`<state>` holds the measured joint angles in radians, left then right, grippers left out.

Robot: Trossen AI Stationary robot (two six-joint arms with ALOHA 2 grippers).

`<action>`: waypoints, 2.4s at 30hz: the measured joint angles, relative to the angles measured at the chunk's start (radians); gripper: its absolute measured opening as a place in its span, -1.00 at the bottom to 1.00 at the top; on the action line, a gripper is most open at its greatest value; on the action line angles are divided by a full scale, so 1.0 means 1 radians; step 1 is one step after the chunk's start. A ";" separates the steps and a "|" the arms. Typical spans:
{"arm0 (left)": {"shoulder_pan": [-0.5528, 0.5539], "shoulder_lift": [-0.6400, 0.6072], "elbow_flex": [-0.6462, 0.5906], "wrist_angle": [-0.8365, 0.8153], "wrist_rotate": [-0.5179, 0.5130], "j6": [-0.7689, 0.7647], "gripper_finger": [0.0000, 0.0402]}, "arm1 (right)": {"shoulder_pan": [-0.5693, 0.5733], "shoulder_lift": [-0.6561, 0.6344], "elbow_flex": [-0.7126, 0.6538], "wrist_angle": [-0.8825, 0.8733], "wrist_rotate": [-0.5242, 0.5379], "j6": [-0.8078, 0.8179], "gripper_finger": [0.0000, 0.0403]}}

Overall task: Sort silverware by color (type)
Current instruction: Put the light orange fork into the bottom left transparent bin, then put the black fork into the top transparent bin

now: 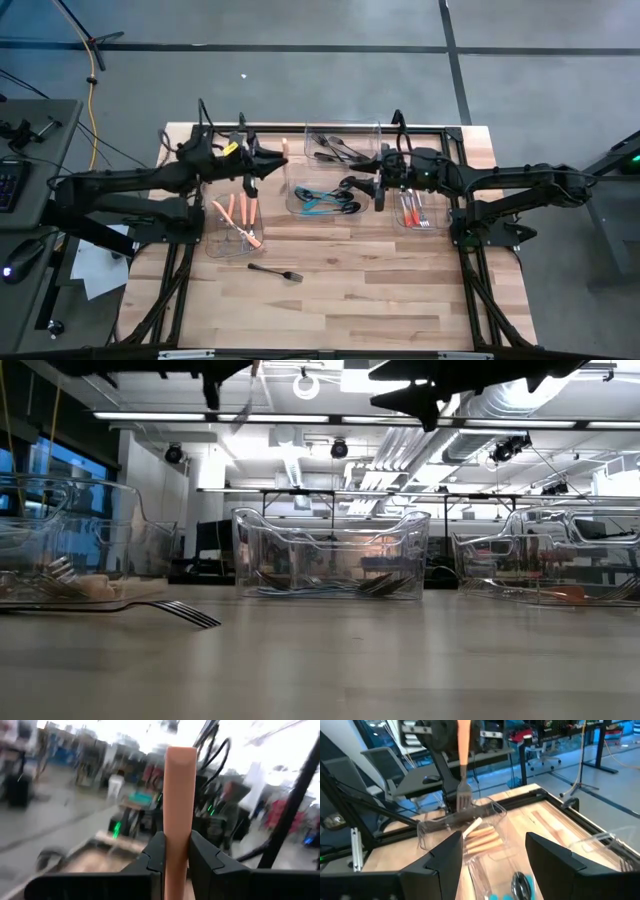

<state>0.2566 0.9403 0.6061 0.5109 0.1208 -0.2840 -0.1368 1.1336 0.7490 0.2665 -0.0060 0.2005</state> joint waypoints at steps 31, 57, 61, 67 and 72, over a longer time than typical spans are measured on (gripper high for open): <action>-0.565 0.021 0.145 -1.628 -0.738 -1.297 -0.83 | 0.000 0.000 0.000 -0.103 0.014 0.000 0.00; -0.591 0.207 0.058 -1.607 -0.570 -1.408 -0.40 | 0.000 0.000 0.000 -0.105 0.081 0.008 0.00; -0.591 0.206 0.058 -1.608 -0.571 -1.407 -0.27 | 0.000 0.000 0.000 -0.105 0.081 0.008 0.00; -0.591 0.206 0.058 -1.608 -0.570 -1.407 -0.14 | 0.000 0.000 0.000 -0.105 0.081 0.008 0.00; -0.591 0.184 0.059 -1.609 -0.544 -1.309 -0.11 | 0.000 0.000 0.000 -0.105 0.081 0.008 0.00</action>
<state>-0.3344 1.1244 0.6647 -1.0977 -0.4229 -1.5929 -0.1369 1.1336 0.7490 0.1614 0.0753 0.2085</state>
